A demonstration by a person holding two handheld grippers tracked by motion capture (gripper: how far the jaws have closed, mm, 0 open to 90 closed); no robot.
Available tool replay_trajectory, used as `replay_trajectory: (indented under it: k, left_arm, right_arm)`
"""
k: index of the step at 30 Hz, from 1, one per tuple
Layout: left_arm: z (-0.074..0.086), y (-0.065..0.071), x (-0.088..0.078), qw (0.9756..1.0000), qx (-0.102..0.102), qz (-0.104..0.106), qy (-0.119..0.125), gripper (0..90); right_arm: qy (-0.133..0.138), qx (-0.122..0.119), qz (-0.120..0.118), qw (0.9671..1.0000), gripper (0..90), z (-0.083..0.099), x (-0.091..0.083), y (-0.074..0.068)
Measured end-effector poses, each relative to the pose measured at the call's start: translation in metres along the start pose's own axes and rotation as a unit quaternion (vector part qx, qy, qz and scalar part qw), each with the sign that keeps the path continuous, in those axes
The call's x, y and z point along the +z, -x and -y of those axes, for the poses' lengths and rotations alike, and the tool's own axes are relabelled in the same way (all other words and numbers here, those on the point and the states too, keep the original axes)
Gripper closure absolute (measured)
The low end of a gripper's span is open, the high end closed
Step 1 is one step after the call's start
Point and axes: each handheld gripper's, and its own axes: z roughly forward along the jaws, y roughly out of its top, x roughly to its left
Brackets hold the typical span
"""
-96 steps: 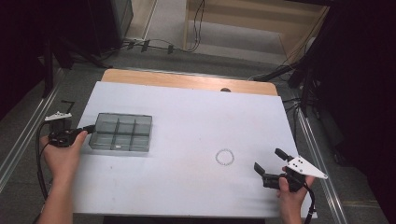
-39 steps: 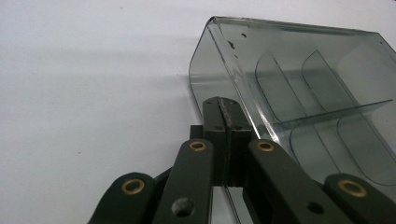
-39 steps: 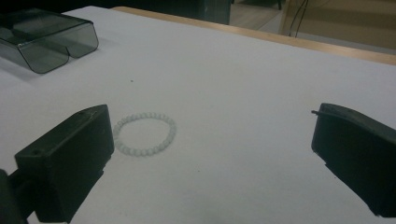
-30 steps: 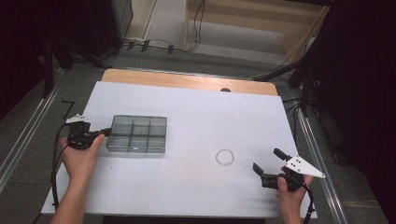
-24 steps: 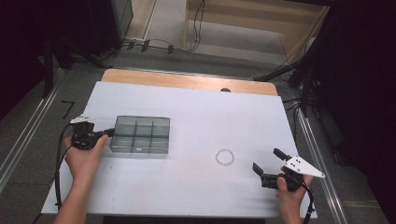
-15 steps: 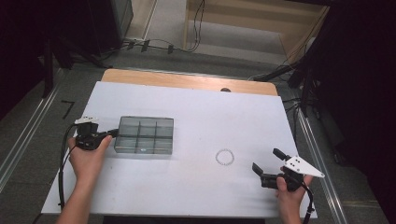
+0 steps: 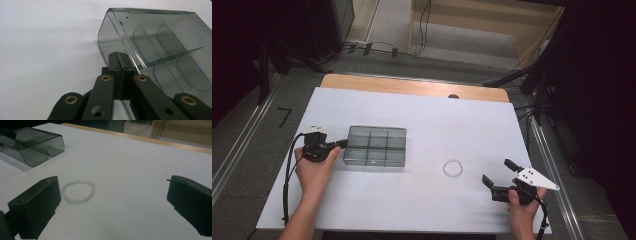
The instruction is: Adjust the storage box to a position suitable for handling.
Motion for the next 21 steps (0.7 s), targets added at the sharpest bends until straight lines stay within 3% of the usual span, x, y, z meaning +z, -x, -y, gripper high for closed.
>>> replay_trajectory:
  k: [21]
  left_arm:
    - [0.001, 0.02, 0.012, 0.9999, 0.012, 0.01, 0.002, 90.0]
  right_arm:
    - [-0.005, 0.0, -0.002, 1.0, 0.0, 0.0, 0.002, -0.001]
